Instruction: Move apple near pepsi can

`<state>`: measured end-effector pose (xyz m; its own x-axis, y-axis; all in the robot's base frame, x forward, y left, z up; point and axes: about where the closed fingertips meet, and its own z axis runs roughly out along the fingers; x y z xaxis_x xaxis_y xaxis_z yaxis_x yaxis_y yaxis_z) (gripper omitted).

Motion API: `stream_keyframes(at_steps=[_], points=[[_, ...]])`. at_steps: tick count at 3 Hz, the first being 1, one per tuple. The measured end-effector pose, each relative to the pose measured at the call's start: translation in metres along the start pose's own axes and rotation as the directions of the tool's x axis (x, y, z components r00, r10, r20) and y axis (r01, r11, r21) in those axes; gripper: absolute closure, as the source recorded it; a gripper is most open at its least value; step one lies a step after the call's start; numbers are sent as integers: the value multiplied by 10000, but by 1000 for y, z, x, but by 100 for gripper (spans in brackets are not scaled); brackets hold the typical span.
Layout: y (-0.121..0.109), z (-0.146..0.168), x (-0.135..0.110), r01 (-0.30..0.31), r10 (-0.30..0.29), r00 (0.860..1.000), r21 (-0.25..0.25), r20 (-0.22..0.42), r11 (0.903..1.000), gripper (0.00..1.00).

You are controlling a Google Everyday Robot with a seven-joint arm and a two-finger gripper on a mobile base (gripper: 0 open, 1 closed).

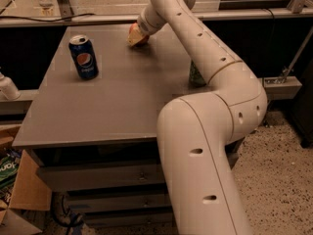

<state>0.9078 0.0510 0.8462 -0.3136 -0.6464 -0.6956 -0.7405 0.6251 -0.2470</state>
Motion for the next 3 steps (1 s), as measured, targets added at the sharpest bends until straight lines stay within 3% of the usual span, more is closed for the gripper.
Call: stream_keyframes(at_steps=[2, 3], points=[[-1, -23, -9, 43, -41, 9997, -69, 239, 10000, 87], [10, -45, -18, 210, -184, 9982, -454, 567, 9987, 100]])
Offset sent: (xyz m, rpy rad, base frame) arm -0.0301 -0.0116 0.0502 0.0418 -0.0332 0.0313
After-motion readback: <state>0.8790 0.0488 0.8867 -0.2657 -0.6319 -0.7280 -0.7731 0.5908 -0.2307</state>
